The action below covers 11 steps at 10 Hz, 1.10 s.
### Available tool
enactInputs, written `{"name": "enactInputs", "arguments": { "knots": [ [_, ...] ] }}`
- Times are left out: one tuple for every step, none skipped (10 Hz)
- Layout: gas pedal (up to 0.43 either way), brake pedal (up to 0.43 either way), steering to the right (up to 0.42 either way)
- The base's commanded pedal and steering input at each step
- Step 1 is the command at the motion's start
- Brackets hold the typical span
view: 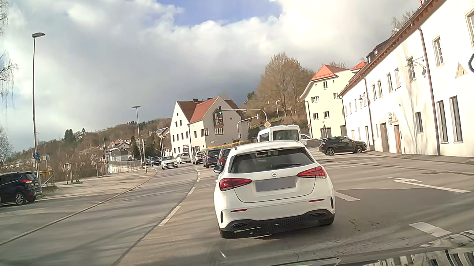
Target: Follow the waypoints while adhering to traffic rules and regulations
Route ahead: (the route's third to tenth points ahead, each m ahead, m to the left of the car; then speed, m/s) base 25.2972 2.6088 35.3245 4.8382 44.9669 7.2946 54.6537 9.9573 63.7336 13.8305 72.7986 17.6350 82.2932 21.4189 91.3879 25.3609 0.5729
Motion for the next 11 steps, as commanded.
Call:
{"name": "enactInputs", "arguments": {
  "knots": [
    [0.0,0.0,-0.032],
    [0.0,0.0,-0.032],
    [0.0,0.0,-0.031],
    [0.039,0.0,-0.03],
    [0.098,0.0,-0.03],
    [0.098,0.0,-0.03],
    [0.087,0.0,-0.03],
    [0.087,0.0,-0.03],
    [0.098,0.0,-0.029],
    [0.098,0.0,-0.029],
    [0.118,0.0,-0.029]
  ]
}}
